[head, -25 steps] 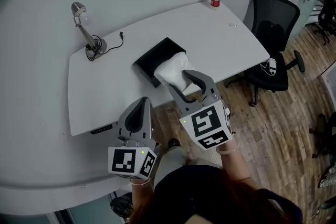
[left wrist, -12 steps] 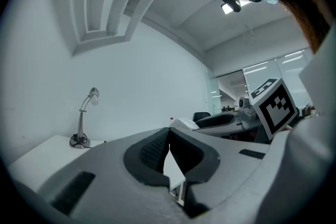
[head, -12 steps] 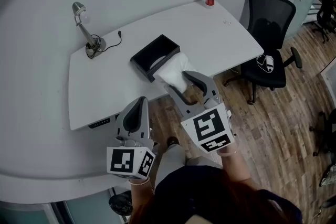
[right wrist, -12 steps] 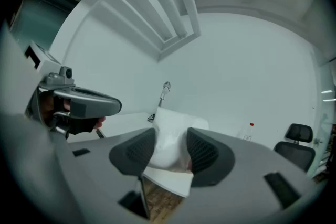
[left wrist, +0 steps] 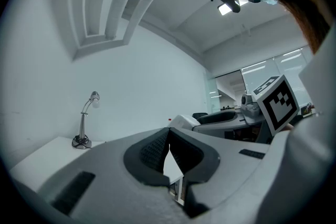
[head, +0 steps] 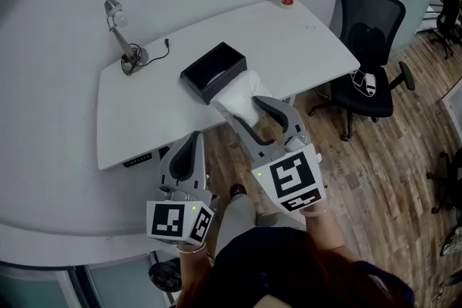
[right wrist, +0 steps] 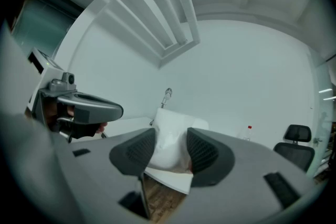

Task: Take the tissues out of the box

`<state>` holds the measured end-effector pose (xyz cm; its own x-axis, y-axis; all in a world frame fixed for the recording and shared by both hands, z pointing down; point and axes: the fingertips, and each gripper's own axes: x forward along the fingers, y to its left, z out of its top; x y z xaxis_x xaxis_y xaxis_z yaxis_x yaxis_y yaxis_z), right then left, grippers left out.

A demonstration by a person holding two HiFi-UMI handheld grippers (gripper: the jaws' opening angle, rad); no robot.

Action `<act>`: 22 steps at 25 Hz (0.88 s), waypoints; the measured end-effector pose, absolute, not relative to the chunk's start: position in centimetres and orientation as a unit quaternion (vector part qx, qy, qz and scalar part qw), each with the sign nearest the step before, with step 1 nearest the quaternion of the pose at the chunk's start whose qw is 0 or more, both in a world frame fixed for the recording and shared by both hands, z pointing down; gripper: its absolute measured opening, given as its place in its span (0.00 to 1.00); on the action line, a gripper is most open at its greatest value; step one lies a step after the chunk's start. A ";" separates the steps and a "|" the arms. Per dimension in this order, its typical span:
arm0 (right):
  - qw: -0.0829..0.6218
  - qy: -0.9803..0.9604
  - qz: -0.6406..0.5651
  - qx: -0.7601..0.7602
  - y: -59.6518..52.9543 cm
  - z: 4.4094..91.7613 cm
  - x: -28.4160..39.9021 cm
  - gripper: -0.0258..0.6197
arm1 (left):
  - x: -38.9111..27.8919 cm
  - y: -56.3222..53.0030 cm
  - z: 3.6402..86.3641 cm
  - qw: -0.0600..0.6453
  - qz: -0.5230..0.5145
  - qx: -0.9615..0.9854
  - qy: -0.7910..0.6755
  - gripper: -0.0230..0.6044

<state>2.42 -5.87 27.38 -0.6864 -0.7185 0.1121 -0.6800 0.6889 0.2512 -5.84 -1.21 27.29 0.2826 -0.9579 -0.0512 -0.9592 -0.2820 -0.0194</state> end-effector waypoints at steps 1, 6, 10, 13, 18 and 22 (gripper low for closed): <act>0.098 -0.914 -0.096 0.383 -5.5 27.3 2.5 0.35 | -5.8 -0.9 27.3 0.024 0.014 -0.800 0.599 0.08; 0.089 -0.914 -0.097 0.384 -3.9 26.9 2.9 0.35 | -5.4 0.5 27.2 0.028 0.014 -0.801 0.597 0.08; 0.083 -0.914 -0.097 0.384 -2.5 26.7 3.3 0.35 | -5.1 1.6 27.1 0.031 0.014 -0.801 0.597 0.08; 0.080 -0.915 -0.097 0.384 -1.8 26.7 3.6 0.35 | -4.9 2.2 27.3 0.031 0.013 -0.802 0.597 0.08; 0.078 -0.916 -0.101 0.381 -0.3 26.7 4.1 0.35 | -4.5 3.3 27.7 0.028 0.013 -0.801 0.597 0.08; 0.077 -0.916 -0.105 0.379 0.6 26.5 4.5 0.35 | -4.2 4.0 27.8 0.029 0.012 -0.802 0.597 0.08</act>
